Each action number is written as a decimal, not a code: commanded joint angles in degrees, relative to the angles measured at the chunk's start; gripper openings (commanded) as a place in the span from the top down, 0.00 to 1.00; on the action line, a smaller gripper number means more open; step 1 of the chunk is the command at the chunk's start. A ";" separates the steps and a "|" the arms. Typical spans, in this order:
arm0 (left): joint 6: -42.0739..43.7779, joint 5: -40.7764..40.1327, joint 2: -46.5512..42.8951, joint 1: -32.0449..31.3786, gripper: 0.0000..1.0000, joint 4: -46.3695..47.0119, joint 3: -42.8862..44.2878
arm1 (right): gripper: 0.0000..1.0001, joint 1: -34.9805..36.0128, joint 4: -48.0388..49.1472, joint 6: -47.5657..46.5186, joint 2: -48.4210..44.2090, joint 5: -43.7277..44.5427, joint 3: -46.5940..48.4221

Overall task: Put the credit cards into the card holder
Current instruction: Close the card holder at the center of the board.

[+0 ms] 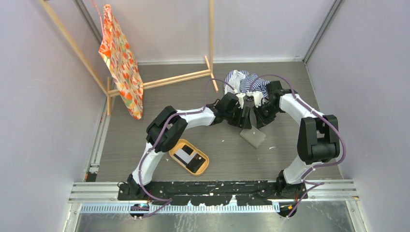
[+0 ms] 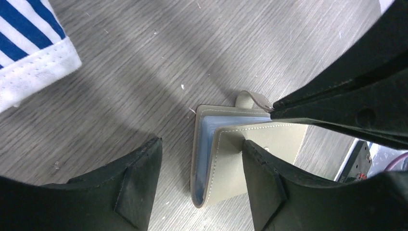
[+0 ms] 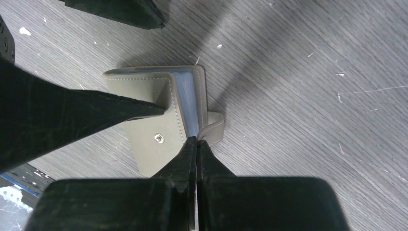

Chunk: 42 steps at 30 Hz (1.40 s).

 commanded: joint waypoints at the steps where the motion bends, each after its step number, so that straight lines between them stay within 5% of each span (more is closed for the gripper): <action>1: 2.31 -4.48 5.25 -0.23 0.36 -12.38 1.46 | 0.99 0.48 0.81 -0.06 -2.66 -1.75 1.66; 7: 0.73 -4.56 6.79 -0.23 0.42 -12.22 -0.50 | 0.99 -1.99 2.21 2.40 -2.82 -5.19 1.17; 15: -4.45 -1.29 5.53 -0.23 0.43 -1.06 -7.70 | 0.99 -3.69 4.15 1.69 -5.39 -7.97 -1.73; 27: -7.33 -2.51 7.74 -0.40 0.45 -2.14 -8.52 | 0.99 -3.18 2.49 -5.79 -6.94 -11.02 -4.43; 35: -11.74 -0.18 8.73 -0.49 0.63 3.68 -11.41 | 0.99 -0.37 3.65 -6.81 -6.87 -9.82 -6.05; 42: -13.53 0.27 8.73 -0.49 0.68 5.91 -12.78 | 0.99 0.97 3.97 -6.43 -6.42 -9.12 -6.71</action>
